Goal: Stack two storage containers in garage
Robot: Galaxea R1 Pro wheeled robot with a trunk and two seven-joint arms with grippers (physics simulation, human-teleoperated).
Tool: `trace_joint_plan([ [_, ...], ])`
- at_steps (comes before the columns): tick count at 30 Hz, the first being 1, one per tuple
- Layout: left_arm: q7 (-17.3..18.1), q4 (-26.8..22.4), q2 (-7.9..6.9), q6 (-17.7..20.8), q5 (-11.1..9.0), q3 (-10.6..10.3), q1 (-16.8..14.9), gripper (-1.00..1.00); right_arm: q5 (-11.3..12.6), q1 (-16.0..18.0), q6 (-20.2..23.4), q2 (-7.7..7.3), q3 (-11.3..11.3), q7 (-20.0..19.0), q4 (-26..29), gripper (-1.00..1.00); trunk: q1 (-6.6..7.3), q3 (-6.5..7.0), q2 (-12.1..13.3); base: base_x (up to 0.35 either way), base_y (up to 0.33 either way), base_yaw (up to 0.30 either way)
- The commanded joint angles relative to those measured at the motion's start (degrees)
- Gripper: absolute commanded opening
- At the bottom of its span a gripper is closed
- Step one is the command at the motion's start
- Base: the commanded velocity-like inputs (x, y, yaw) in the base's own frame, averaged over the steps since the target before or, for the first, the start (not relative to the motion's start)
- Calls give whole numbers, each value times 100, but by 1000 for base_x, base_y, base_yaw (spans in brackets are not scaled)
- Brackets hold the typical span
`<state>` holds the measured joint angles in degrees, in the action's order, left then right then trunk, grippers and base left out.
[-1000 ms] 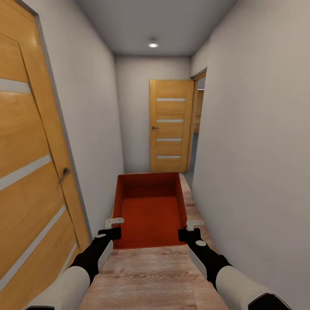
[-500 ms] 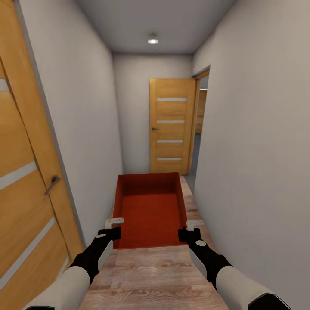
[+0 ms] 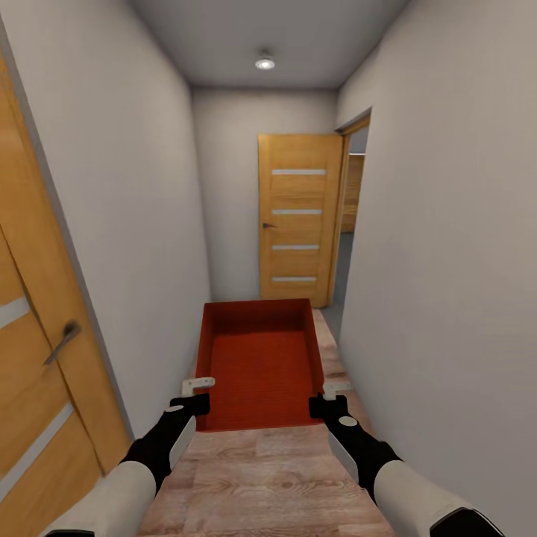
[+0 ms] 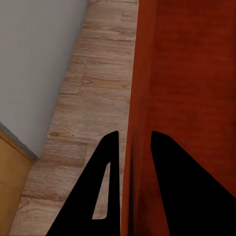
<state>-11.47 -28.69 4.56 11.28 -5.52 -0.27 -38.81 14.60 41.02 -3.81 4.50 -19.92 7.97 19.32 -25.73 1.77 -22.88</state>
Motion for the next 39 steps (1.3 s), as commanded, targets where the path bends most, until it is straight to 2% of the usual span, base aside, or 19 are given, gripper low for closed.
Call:
trace_joint_plan([
  [1, -56, -31, -17, 41, 86, 124, -4, -100, 78, 3, -32, -11, -12, 38, -244, -100, -5, -1, -4, 322, 0, 0],
  [39, -55, -31, -17, 41, 86, 122, -4, -100, 78, 3, -32, -17, -12, 38, -244, -100, -5, -1, -4, 322, 0, 0],
])
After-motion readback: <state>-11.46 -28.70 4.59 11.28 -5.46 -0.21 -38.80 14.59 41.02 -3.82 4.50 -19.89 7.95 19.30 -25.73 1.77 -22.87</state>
